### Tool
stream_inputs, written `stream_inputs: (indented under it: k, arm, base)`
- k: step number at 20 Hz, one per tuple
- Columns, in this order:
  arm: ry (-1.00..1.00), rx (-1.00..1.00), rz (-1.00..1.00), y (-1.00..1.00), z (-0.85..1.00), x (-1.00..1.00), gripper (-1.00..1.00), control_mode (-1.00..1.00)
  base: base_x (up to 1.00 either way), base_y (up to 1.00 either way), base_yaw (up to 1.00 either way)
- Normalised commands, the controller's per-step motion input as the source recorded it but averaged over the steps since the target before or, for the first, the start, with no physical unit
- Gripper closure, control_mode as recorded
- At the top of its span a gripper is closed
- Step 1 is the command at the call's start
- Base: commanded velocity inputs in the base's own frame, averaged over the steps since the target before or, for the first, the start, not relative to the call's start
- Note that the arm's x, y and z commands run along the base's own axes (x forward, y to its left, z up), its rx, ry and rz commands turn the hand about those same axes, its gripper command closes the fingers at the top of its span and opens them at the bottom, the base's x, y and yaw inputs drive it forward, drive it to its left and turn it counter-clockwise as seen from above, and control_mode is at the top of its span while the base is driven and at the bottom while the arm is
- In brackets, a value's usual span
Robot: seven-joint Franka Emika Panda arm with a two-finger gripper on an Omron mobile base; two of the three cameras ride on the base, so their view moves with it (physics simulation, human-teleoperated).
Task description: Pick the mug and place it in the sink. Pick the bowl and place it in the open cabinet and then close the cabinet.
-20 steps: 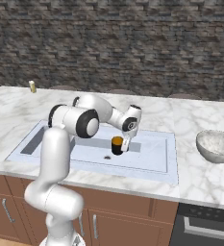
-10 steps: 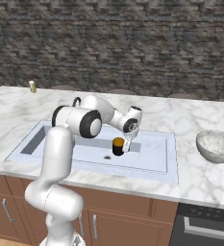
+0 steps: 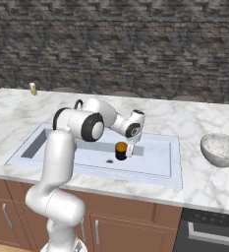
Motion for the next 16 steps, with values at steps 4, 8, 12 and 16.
stream_inputs:
  k: [4, 8, 12, 16]
  arm:
    - [0.00, 0.00, 0.00, 0.00, -0.28, 0.00, 1.00, -1.00]
    - [0.01, 0.00, 0.00, 0.00, -0.31, 0.00, 1.00, -1.00]
    - [0.09, 0.00, 0.00, 0.00, -0.35, -0.01, 1.00, -1.00]
    - [0.27, 0.00, 0.00, 0.00, -0.41, -0.19, 1.00, -1.00]
  base:
    - [0.00, 0.00, 0.00]
    - [0.00, 0.00, 0.00]
    - [0.00, 0.00, 0.00]
    - [0.00, 0.00, 0.00]
